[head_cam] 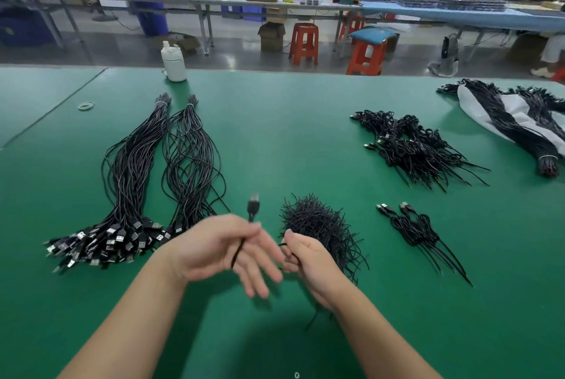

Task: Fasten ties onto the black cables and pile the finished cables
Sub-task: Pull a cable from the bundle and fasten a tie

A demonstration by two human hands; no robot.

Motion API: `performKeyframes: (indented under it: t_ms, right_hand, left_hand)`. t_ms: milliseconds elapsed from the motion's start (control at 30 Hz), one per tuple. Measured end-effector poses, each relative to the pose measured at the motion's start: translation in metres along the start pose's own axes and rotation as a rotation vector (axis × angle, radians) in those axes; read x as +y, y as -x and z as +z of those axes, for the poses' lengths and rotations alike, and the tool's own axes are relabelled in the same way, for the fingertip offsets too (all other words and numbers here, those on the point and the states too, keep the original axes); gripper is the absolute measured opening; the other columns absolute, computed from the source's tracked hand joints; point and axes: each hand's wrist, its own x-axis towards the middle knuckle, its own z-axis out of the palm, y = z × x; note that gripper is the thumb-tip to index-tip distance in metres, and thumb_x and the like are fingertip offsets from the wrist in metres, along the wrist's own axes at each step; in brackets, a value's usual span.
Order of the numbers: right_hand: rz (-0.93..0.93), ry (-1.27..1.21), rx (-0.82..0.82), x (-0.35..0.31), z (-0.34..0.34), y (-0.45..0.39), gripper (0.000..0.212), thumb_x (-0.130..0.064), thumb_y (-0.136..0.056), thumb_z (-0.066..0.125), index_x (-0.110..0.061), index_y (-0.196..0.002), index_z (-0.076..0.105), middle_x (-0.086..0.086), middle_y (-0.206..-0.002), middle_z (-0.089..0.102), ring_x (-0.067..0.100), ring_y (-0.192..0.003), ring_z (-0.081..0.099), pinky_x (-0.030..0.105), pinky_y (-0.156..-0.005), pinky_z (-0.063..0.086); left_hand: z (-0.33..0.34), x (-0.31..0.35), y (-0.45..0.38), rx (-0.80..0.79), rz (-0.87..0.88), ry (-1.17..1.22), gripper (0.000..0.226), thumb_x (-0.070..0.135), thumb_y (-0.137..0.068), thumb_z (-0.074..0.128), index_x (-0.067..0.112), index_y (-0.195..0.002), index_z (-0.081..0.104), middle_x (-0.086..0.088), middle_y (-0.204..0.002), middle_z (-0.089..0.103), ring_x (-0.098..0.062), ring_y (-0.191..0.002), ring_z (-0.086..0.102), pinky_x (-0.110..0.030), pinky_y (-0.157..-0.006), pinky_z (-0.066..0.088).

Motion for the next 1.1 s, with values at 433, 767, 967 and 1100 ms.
performKeyframes:
  t_ms: [433,767,967,1100]
  right_hand:
    - [0.086,0.043,-0.142,-0.002,0.018,0.011,0.036,-0.023,-0.105,0.041,-0.020,-0.070,0.046,-0.003,-0.061,0.028,0.013,-0.056,0.024,0.039,-0.064,0.013]
    - [0.183,-0.220,-0.009,0.021,0.020,-0.002,0.031,-0.025,-0.103,0.045,-0.017,-0.073,0.047,-0.005,-0.060,0.025,0.011,-0.054,0.021,0.029,-0.058,0.018]
    - [0.193,-0.242,-0.187,0.001,0.008,-0.008,0.032,-0.020,-0.094,0.049,-0.021,-0.063,0.057,-0.005,-0.053,0.038,0.010,-0.050,0.036,0.022,-0.052,0.028]
    - [0.211,-0.231,-0.208,0.002,0.011,-0.004,0.025,-0.024,-0.092,0.050,-0.020,-0.068,0.055,-0.005,-0.057,0.028,0.012,-0.053,0.023,0.029,-0.057,0.018]
  left_hand:
    - [-0.009,-0.043,-0.036,0.859,0.395,0.295,0.044,0.028,-0.109,0.025,0.001,-0.129,0.053,-0.015,-0.123,0.068,-0.025,-0.115,0.066,-0.040,-0.102,0.049]
    - [-0.005,-0.020,-0.020,0.485,0.442,0.287,0.038,0.028,-0.101,0.043,0.000,-0.105,0.068,0.001,-0.060,0.063,-0.006,-0.033,0.036,-0.019,-0.033,0.026]
    - [-0.007,-0.030,-0.005,0.119,-0.127,-0.602,0.040,0.033,-0.106,0.038,0.008,-0.108,0.070,-0.009,-0.083,0.076,-0.010,-0.038,0.042,-0.031,-0.052,0.034]
    - [-0.006,-0.033,-0.008,0.288,-0.357,-0.871,0.039,0.034,-0.107,0.036,0.008,-0.095,0.063,-0.009,-0.087,0.077,-0.018,-0.049,0.058,-0.022,-0.050,0.044]
